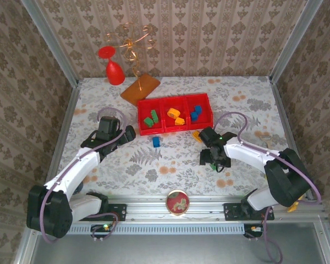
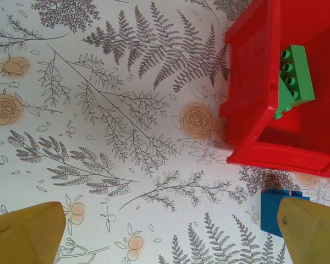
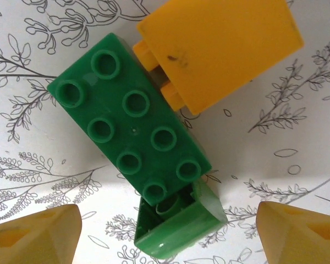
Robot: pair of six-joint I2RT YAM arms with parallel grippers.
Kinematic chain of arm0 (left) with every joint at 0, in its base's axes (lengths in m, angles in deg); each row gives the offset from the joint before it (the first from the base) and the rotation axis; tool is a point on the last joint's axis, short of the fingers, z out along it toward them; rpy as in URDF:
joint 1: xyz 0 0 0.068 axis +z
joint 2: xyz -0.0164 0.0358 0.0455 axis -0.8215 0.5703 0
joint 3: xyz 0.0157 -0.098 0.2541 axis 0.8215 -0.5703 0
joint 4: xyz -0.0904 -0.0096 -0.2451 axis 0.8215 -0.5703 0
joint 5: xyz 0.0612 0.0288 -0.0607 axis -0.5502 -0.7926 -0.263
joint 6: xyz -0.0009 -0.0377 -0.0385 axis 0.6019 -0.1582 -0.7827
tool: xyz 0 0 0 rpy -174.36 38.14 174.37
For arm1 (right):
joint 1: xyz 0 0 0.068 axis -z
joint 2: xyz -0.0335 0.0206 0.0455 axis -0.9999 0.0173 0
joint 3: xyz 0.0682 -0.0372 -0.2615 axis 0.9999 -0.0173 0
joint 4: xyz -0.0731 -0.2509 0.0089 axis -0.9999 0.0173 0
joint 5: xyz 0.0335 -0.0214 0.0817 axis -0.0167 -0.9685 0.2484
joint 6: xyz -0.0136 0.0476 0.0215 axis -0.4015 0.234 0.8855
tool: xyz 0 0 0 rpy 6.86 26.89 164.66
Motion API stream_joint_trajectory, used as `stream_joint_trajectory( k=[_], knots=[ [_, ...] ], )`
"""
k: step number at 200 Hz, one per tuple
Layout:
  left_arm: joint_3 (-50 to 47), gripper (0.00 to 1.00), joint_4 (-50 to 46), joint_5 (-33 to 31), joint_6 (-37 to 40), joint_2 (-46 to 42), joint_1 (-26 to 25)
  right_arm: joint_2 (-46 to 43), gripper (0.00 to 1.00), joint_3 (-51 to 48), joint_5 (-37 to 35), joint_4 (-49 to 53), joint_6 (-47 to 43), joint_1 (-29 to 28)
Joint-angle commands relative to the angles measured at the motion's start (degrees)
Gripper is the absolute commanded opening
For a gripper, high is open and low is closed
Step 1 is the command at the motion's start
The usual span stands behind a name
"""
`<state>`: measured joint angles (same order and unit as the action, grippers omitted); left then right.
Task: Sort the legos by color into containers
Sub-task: Pick up the lego from the bottom-center of the table.
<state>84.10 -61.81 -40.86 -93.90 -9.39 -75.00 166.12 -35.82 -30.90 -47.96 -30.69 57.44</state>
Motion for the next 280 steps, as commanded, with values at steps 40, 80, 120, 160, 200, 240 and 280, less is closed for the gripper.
stream_joint_trajectory(
  k=[40, 80, 120, 160, 200, 240, 280],
  knots=[
    [-0.12, 1.00, 0.21, 0.43, 0.09, 0.35, 0.43, 3.53, 0.80, 1.79, 2.89, -1.06, -1.58, -0.84],
    [-0.20, 1.00, 0.36, 0.43, 0.02, 0.51, 0.52, 3.75, 0.78, 2.10, 4.36, -0.51, -0.14, -2.87],
    [-0.20, 1.00, 0.47, 0.62, 0.00, 0.70, 0.51, 4.50, 0.76, 3.32, 5.71, 0.49, 2.25, -5.56],
    [-0.21, 1.00, 0.46, 0.62, 0.12, 0.68, 0.46, 4.80, 0.73, 4.03, 6.98, -0.55, 3.89, -7.71],
    [-0.39, 1.00, 0.37, 0.51, 0.08, 0.43, 0.52, 5.74, 0.71, 4.38, 5.22, -0.49, 5.14, -7.94],
    [-0.61, 1.00, 0.28, 0.42, 0.08, 0.16, 0.61, 8.43, 0.64, 4.65, 3.11, -0.52, 7.21, -7.85],
    [-0.74, 1.00, 0.09, 0.17, 0.00, -0.10, 0.65, 10.45, 0.56, 4.91, 3.12, -0.93, 7.76, -7.97]
  ],
)
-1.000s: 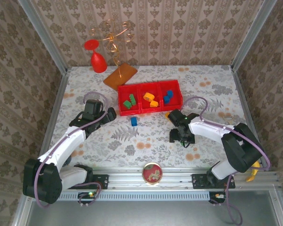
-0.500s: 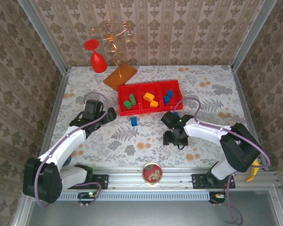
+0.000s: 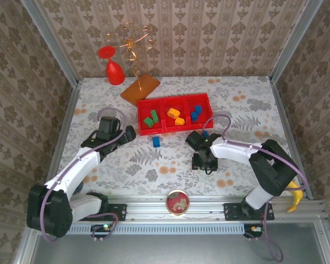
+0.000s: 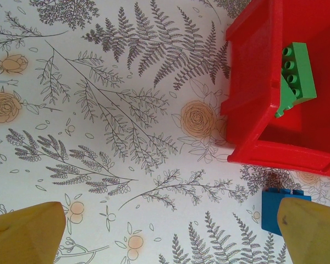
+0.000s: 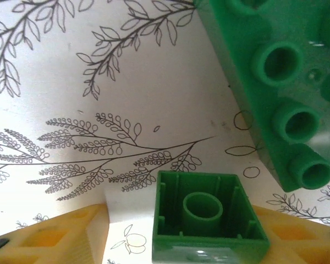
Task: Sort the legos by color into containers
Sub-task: Pick up the lego from the bottom-center of the table, then place the lego in the container.
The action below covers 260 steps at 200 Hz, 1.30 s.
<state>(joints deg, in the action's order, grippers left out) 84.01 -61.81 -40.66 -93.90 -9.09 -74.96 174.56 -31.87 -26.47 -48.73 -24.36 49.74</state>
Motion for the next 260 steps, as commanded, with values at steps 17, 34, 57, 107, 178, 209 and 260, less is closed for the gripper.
stream_joint_trajectory(
  k=[17, 34, 57, 107, 178, 209, 260],
  knots=[
    [-0.81, 1.00, 0.05, -0.08, -0.07, -0.50, 0.65, 1.95, 0.52, 1.04, -1.31, -0.11, 1.42, -0.28],
    [-0.83, 1.00, 0.15, -0.09, -0.15, -0.50, 0.61, 1.44, 0.48, 1.05, -1.21, -0.22, 1.58, -0.28],
    [-0.92, 1.00, 0.13, -0.04, -0.18, -0.57, 0.65, 0.49, 0.41, 1.13, -1.14, -0.48, 1.74, -0.45],
    [-1.26, 1.00, 0.13, -0.12, -0.18, -1.02, 0.83, -1.29, 0.28, 2.64, -1.06, -0.83, 1.88, -1.38],
    [-1.44, 1.00, 0.26, -0.10, -0.10, -1.19, 1.11, 1.24, 0.21, 12.98, -2.29, 0.33, -1.41, -2.47],
    [-1.52, 1.00, 0.34, -0.01, -0.09, -1.15, 1.33, 5.22, 0.20, 21.89, -2.98, 0.55, -4.48, -2.80],
    [-1.53, 1.00, 0.37, 0.32, 0.15, -1.15, 1.71, 15.06, 0.20, 38.86, -4.32, 1.93, -9.54, -3.65]
  ],
)
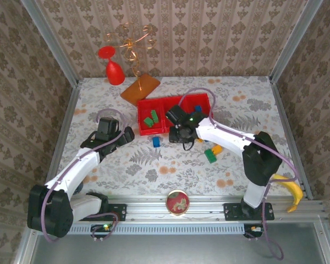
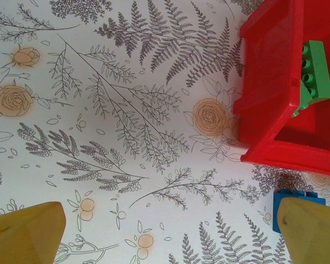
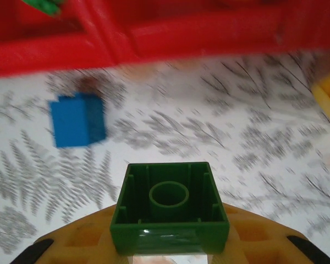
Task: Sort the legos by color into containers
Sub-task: Place the lego in the container.
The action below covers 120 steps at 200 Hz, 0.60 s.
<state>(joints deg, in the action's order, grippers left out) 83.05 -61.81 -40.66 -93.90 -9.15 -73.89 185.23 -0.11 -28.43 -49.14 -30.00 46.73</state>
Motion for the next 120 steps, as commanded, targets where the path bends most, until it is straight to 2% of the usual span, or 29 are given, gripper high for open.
stream_joint_trajectory(
  k=[1, 58, 120],
  knots=[
    [-0.53, 1.00, 0.33, 0.36, 0.16, -1.07, 0.64, 4.63, 0.20, 7.49, -2.39, 2.40, -4.01, -0.66],
    [-0.26, 1.00, 0.16, 0.66, 0.35, -1.31, 0.99, 16.55, 0.21, 25.86, -5.18, 5.62, -9.64, -1.02],
    [0.18, 1.00, -0.24, 0.75, 0.68, -1.49, 1.26, 26.57, 0.21, 38.97, -5.61, 6.86, -13.08, -1.05]
  ],
)
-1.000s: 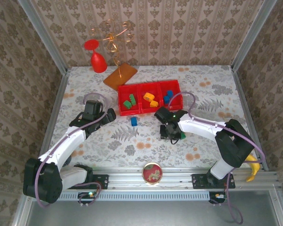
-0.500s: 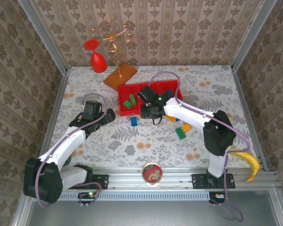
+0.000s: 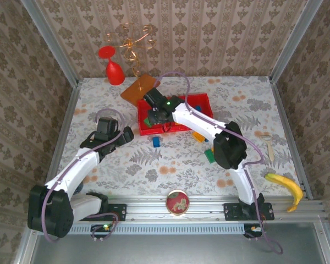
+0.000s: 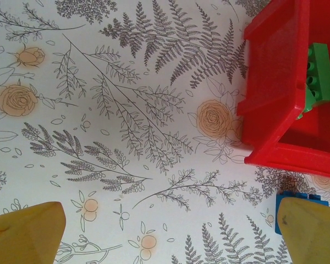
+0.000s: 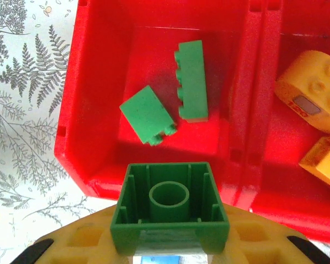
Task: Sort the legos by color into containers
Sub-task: Place the lego in the container.
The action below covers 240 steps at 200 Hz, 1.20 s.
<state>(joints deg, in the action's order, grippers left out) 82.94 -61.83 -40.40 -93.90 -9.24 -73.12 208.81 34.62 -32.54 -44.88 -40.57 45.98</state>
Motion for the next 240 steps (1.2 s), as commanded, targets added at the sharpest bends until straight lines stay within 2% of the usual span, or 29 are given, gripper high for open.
stream_joint_trajectory(
  k=[1, 50, 133, 164, 194, 240],
  knots=[
    [0.31, 1.00, -0.22, 0.49, 0.69, -1.40, 0.49, 3.07, 0.21, 4.38, -1.58, 2.59, -2.50, -0.30],
    [0.16, 1.00, -0.38, 0.49, 0.92, -1.40, 0.66, 7.48, 0.27, 9.74, -3.10, 2.18, -3.46, -0.31],
    [0.31, 1.00, -1.19, -0.20, 1.75, -2.68, 1.06, 10.67, 0.56, 16.23, -3.99, 4.50, -4.70, -0.34],
    [0.25, 1.00, -1.45, -0.21, 1.75, -2.97, 1.10, 8.88, 0.56, 16.05, -4.41, 5.40, -4.97, -0.35],
    [0.07, 1.00, -1.63, -0.10, 1.59, -3.59, 1.11, 4.19, 0.57, 11.47, -4.79, 4.96, -4.37, -0.31],
    [-0.72, 1.00, -1.70, -0.37, 1.40, -4.39, 1.29, -9.06, 0.59, -6.78, -6.11, -1.57, -1.93, -0.33]
  ],
)
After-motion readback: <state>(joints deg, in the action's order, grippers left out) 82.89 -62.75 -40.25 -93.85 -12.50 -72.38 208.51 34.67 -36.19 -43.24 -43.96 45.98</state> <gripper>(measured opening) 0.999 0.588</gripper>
